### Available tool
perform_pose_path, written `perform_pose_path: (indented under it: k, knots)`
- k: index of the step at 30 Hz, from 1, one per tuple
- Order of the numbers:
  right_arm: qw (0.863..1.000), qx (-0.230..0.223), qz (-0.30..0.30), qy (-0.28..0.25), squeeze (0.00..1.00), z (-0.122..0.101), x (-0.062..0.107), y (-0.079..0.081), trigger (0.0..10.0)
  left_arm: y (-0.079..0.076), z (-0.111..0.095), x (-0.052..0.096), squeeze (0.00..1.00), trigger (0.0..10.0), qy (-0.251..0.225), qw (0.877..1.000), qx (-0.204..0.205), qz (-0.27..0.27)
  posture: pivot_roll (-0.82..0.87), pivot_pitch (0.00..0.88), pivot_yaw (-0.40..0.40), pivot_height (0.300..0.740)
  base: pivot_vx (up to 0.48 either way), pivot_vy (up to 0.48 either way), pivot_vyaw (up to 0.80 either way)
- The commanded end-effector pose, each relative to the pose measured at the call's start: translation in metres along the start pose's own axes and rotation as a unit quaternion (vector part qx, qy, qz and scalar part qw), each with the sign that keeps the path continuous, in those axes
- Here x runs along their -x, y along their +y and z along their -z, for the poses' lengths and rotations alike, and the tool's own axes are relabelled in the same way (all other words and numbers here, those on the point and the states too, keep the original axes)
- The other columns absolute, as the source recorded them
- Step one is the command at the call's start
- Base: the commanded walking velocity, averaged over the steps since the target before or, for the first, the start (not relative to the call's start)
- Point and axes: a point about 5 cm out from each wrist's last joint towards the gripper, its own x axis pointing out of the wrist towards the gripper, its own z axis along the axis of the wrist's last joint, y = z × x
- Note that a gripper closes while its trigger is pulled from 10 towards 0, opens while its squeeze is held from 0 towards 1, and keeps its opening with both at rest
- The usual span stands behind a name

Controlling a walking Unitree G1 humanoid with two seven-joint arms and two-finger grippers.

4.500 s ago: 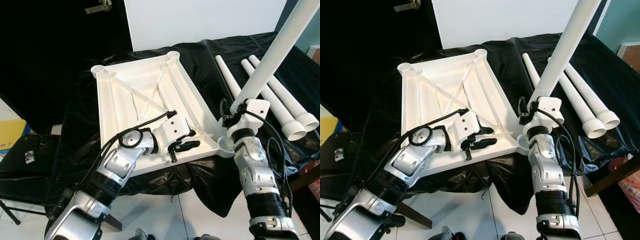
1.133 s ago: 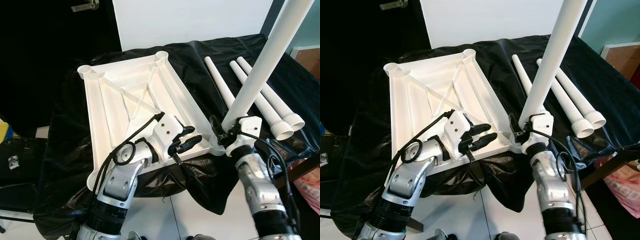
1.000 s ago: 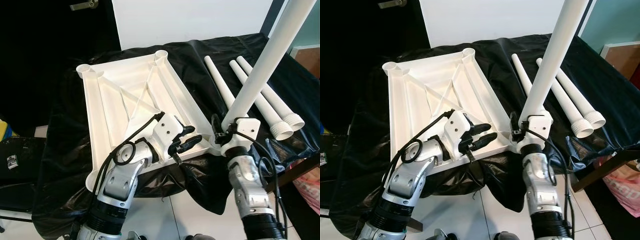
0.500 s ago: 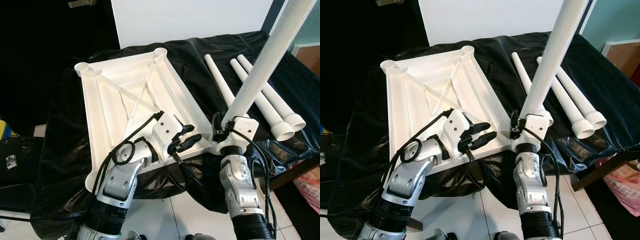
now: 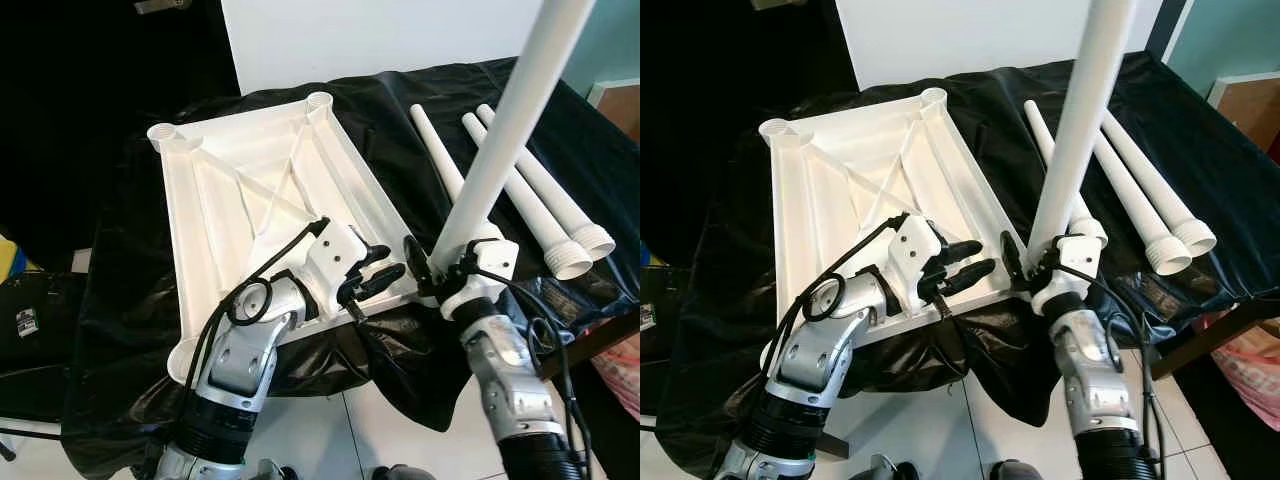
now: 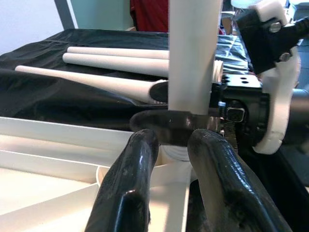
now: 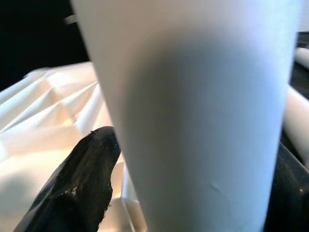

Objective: Building children table

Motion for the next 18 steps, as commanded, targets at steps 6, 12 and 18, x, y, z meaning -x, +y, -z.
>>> perform_pose_path:
  k: [6, 12, 18]
  knots:
    - [0.997, 0.028, -0.060, 0.032, 0.00, 0.008, -0.006, -0.010, 10.0, 0.001, 0.003, -0.004, 0.00, 10.0, 0.008, 0.999, -0.007, -0.050, -0.06, 0.063, 0.033, 0.740, 0.000, 0.000, 0.00]
    - [0.992, 0.050, -0.098, 0.062, 0.00, 0.012, -0.011, -0.021, 10.0, -0.001, 0.004, -0.006, 0.00, 10.0, 0.008, 0.999, -0.009, -0.046, -0.06, 0.059, 0.029, 0.740, 0.000, 0.000, 0.00]
    - [0.987, 0.061, -0.128, 0.077, 0.00, 0.015, -0.012, -0.024, 0.0, -0.001, 0.003, -0.007, 0.00, 10.0, 0.007, 0.999, -0.008, -0.048, -0.06, 0.059, 0.026, 0.740, 0.000, 0.000, 0.00]
